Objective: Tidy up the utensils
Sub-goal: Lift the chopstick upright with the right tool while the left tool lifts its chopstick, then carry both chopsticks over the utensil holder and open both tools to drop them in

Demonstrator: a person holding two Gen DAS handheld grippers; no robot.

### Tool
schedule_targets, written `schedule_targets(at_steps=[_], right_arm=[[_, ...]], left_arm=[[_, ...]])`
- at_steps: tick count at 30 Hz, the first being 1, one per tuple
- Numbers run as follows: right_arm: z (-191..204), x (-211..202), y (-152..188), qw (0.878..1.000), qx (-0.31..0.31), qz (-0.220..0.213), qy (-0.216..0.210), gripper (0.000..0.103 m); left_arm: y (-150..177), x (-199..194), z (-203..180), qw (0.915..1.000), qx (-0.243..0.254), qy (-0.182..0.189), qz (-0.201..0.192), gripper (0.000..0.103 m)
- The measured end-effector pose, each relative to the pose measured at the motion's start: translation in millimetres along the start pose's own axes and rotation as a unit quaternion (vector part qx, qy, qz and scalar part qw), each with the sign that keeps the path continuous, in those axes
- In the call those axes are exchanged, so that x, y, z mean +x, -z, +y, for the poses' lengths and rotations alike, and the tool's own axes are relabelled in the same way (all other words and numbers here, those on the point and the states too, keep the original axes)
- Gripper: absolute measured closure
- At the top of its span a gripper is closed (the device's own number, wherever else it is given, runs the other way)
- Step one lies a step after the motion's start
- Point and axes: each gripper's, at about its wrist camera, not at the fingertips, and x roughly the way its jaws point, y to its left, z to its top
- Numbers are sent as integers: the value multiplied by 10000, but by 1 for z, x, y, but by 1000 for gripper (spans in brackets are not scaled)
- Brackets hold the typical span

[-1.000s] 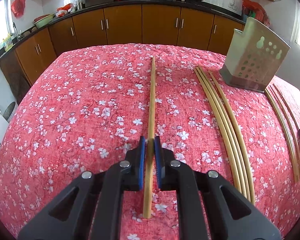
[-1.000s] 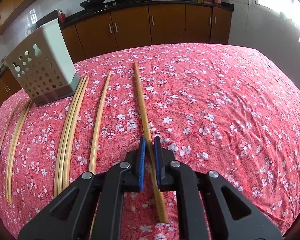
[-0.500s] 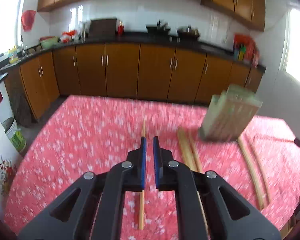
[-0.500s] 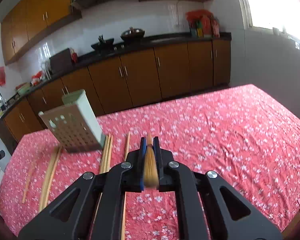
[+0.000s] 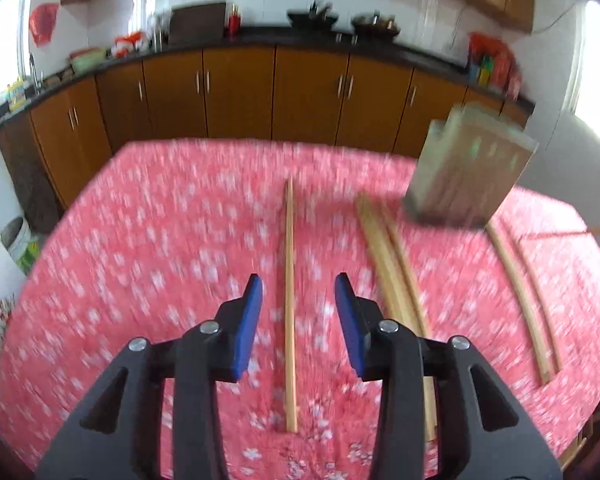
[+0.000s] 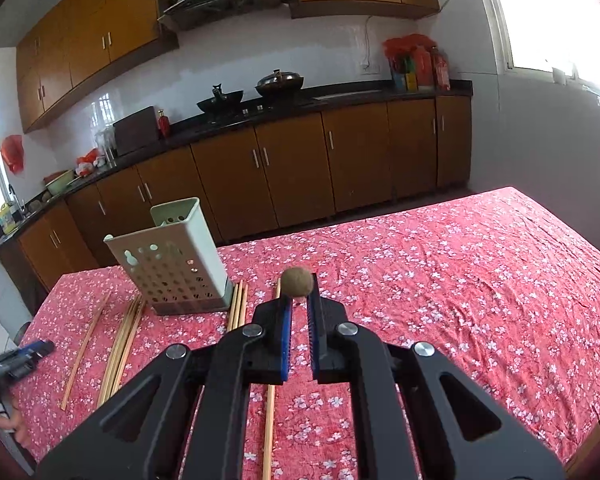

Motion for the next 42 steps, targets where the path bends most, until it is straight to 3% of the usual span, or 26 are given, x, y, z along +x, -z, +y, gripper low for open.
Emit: schedule_targets(at_steps=[3, 6, 9, 14, 19, 24, 32, 38, 42], right_arm=[[5, -3, 0, 10000, -94, -19, -1, 95], [6, -2, 1, 9999, -99, -16, 8, 95], [5, -2, 1, 10000, -70, -8, 14, 95], [6, -3, -2, 9999, -82, -64, 11, 95], [5, -11, -13, 9995, -99, -288, 17, 95], [5, -14, -19, 9991, -90, -411, 18, 95], [16, -20, -46, 9971, -159, -741, -32, 95], [32, -44, -101, 9853, 192, -1592, -586, 95], [56, -40, -119, 9801, 73, -1719, -991, 95]], left_arm=[[13, 18, -1, 9997, 19, -108, 231, 68], [20, 37, -1, 9982, 38, -208, 562, 84], [24, 37, -3, 9984, 119, -282, 466, 95], [20, 33, 7, 9988, 60, -172, 459, 95], [-10, -16, 13, 9997, 0, -86, -230, 95], [-47, -61, 18, 9952, -153, -46, -963, 95], [-95, -92, 22, 9878, -271, -55, -1531, 96], [-143, -132, 5, 9733, -443, 426, -2212, 96], [-168, -153, -15, 9588, -605, 862, -2640, 96]])
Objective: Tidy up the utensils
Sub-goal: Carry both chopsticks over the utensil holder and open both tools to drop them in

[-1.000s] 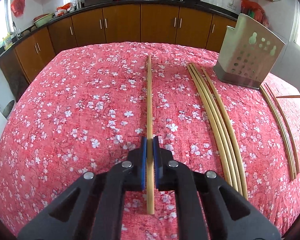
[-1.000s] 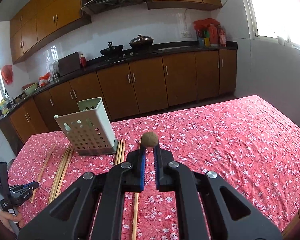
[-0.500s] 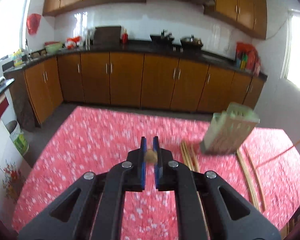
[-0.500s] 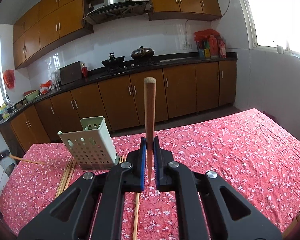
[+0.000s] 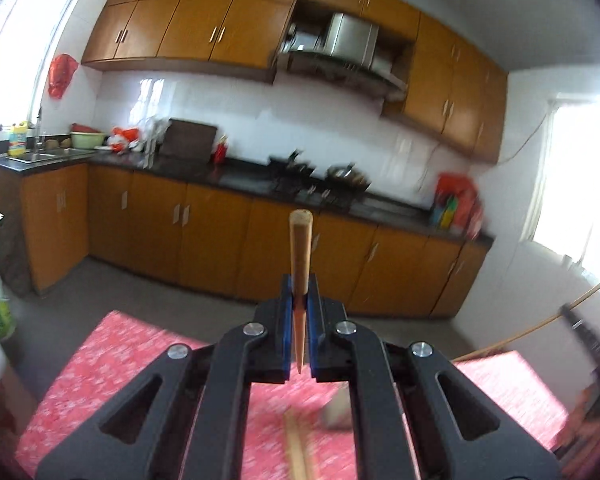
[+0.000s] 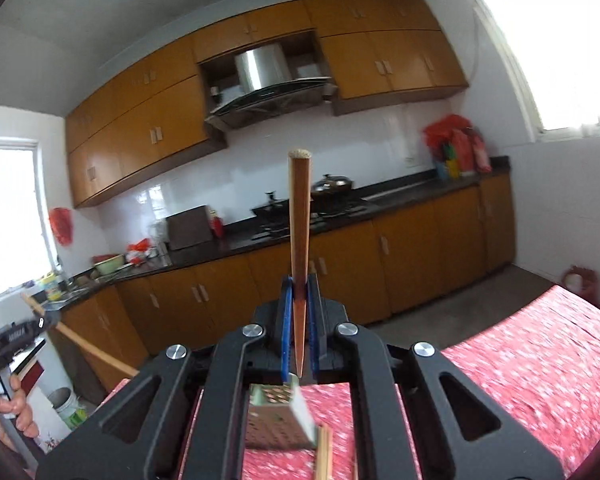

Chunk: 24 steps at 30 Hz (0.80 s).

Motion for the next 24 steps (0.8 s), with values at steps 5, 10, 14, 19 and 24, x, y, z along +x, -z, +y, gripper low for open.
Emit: schedule_targets(at_steps=[5, 10, 14, 19, 24], right_arm=[[16, 35, 15, 9988, -237, 400, -158, 95], [14, 63, 38, 9955, -126, 921, -193, 95], [12, 72, 49, 9928, -71, 1179, -184, 95], [9, 69, 49, 9930, -23, 1169, -150, 63], [8, 52, 36, 9955, -80, 946, -79, 56]], left_arm=[[1, 15, -35, 9989, -44, 456, -103, 96], [31, 50, -61, 9969, 58, 688, 369, 96], [51, 74, -67, 9954, 136, 647, 687, 96], [62, 88, -65, 9946, 157, 552, 864, 88], [57, 76, -59, 9963, 141, 490, 688, 75]])
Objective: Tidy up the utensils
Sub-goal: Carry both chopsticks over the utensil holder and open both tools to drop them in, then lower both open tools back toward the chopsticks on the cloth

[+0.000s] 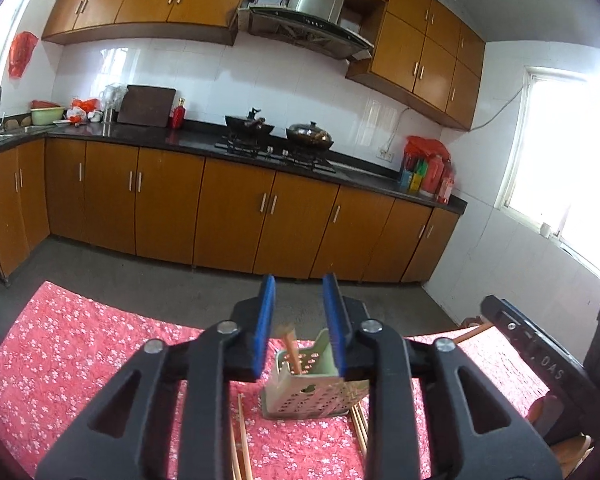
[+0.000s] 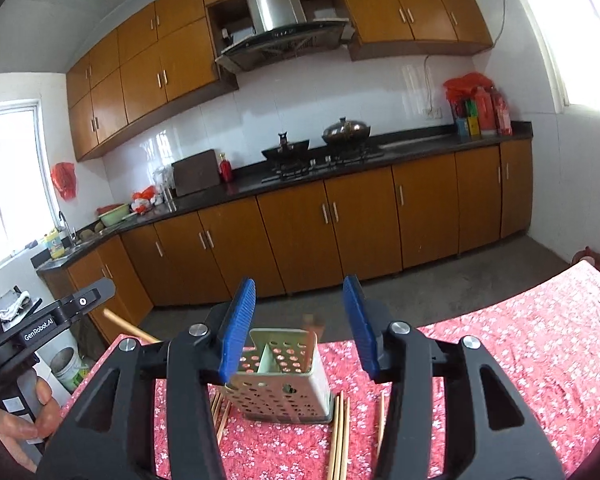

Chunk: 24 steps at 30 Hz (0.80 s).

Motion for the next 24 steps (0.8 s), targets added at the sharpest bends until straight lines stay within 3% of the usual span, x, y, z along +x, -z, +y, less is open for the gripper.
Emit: schedule_targets(at_steps=[6, 9, 13, 15, 17, 20, 24], right_arm=[[-20, -31, -2, 9994, 138, -195, 249, 51], [-37, -33, 15, 9983, 136, 78, 567, 50], [-62, -9, 65, 9907, 128, 1042, 871, 53], [-69, 7, 95, 9834, 155, 1607, 825, 70], [-69, 21, 126, 9744, 118, 2107, 775, 77], [-62, 34, 165, 9629, -45, 2592, 751, 79], [-56, 44, 185, 9548, -151, 2845, 844, 82]], left_arm=[[0, -41, 18, 9992, -112, -252, -287, 66], [13, -56, 33, 9981, -47, -561, -253, 63], [55, -52, 60, 9948, 65, -986, 258, 62], [85, -41, 75, 9911, 38, -1130, 706, 62], [108, -33, 84, 9879, -46, -1121, 1071, 62], [142, -21, 93, 9823, -236, -1007, 1564, 62], [170, -15, 92, 9783, -318, -788, 1891, 63]])
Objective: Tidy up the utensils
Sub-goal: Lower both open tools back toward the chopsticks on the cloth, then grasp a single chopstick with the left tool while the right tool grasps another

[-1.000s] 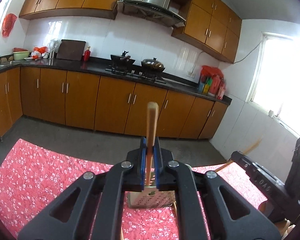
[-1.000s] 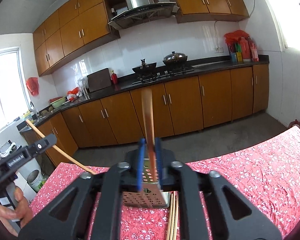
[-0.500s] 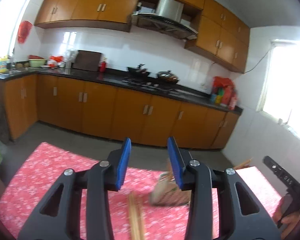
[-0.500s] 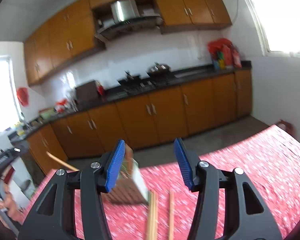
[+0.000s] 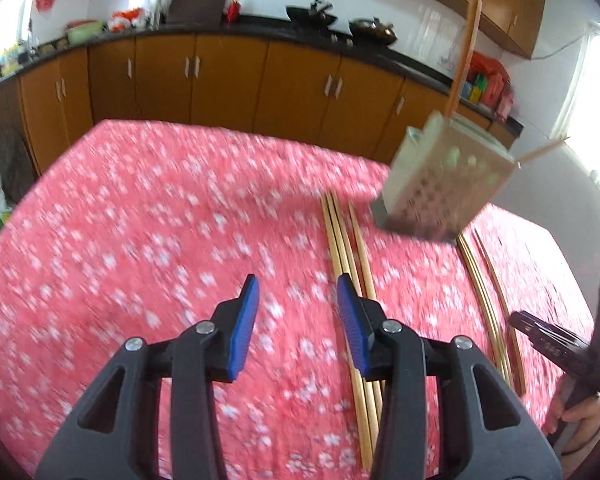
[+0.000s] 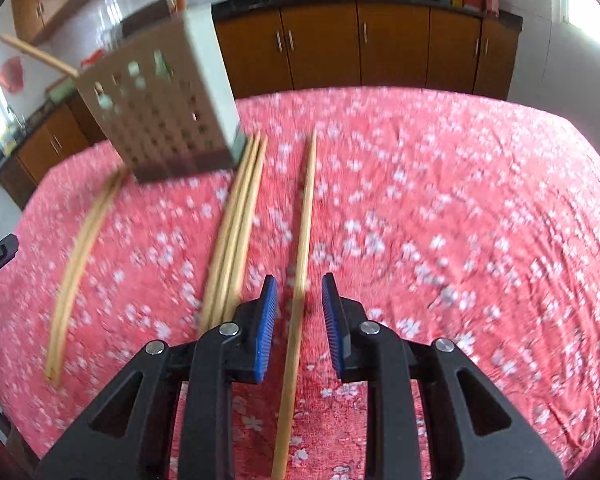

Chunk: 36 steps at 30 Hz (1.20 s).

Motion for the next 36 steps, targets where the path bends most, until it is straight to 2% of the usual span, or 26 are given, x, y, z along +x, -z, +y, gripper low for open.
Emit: schedule_targets(at_steps=[3, 6, 9, 12, 23, 25, 29, 33, 36], right_arm=[[-3, 3, 1, 9997, -81, -92, 221, 95], [-15, 3, -1, 9990, 142, -127, 406, 95], [-22, 2, -3, 9990, 215, -144, 373, 95], [-23, -2, 1, 9989, 95, -186, 427, 95], [-15, -4, 8, 9990, 40, -213, 380, 95], [-11, -3, 9, 9990, -25, -230, 370, 94], [-12, 0, 8, 9988, -51, -240, 415, 95], [-26, 3, 2, 9982, 208, -268, 489, 95], [-28, 3, 1, 9983, 249, -266, 463, 95]], left_arm=[[11, 7, -9, 9997, 131, 133, 143, 67], [19, 15, -19, 9986, 291, 273, 351, 76], [24, 24, -27, 9975, 390, 307, 513, 83], [29, 32, -33, 9963, 513, 219, 656, 86], [31, 39, -41, 9942, 846, -259, 609, 89], [27, 41, -38, 9944, 802, -329, 607, 95], [13, 46, -16, 9954, 527, -560, 579, 95], [4, 45, 17, 9959, 190, -740, 485, 94], [3, 42, 29, 9976, -12, -517, 467, 94]])
